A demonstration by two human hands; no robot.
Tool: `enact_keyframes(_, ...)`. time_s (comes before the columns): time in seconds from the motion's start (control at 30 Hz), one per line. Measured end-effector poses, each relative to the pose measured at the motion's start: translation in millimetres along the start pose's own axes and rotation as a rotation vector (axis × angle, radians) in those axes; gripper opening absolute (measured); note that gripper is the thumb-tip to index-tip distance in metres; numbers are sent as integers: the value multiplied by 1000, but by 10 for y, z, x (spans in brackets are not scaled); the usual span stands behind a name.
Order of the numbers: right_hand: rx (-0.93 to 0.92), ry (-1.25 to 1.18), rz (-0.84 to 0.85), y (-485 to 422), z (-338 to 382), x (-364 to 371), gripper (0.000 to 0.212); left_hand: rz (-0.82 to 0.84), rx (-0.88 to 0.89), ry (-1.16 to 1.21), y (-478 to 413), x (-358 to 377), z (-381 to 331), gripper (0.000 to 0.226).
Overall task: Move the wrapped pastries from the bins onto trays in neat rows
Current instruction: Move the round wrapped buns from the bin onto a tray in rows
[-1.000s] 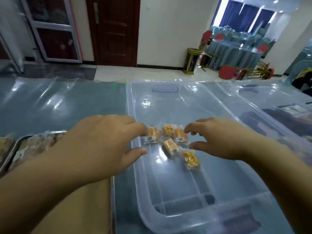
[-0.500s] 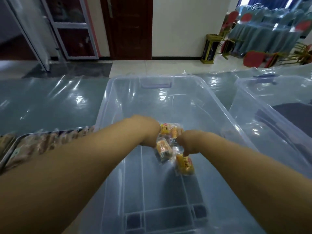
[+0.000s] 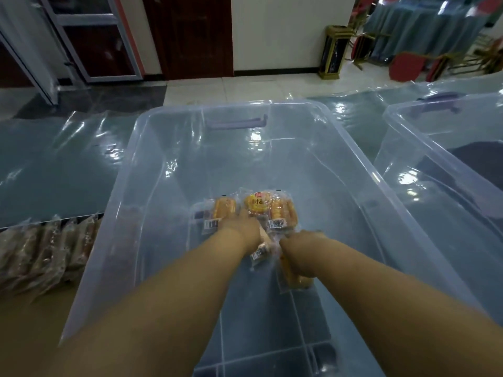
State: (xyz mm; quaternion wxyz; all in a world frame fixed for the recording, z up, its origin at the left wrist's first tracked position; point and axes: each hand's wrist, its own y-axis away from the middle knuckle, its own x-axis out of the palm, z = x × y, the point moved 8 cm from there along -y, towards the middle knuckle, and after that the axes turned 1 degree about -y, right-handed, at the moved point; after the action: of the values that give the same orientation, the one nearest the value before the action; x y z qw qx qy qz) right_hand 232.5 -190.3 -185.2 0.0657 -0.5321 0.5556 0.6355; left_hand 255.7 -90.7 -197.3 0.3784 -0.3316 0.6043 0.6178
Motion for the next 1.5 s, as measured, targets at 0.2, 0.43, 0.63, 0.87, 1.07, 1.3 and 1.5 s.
enact_keyframes(0.2, 15, -56, -20, -47, 8, 55, 57, 107, -14, 109, -14, 60, 29, 43)
enact_keyframes(0.43, 48, 97, -40, -86, -11, 98, 56, 242, -2, 68, 24, 144, -13, 44)
enact_keyframes(0.63, 106, -82, -84, -99, -194, -127, 48, 234, -30, 35, 28, 67, 70, 50)
enact_keyframes(0.87, 112, -96, -47, -228, -219, -504, 44, 178, -103, -154, -44, -231, 327, 63)
enact_keyframes(1.07, 100, -136, -207, -537, -357, -805, 55, 102, -149, -188, -143, -357, 667, 60)
enact_keyframes(1.3, 35, -283, -198, -953, -366, -576, 67, 135, -173, -83, -346, -253, 737, 63)
enact_keyframes(1.5, 18, -300, -284, -1044, -343, -631, 59, 82, -113, 105, -487, -174, 727, 70)
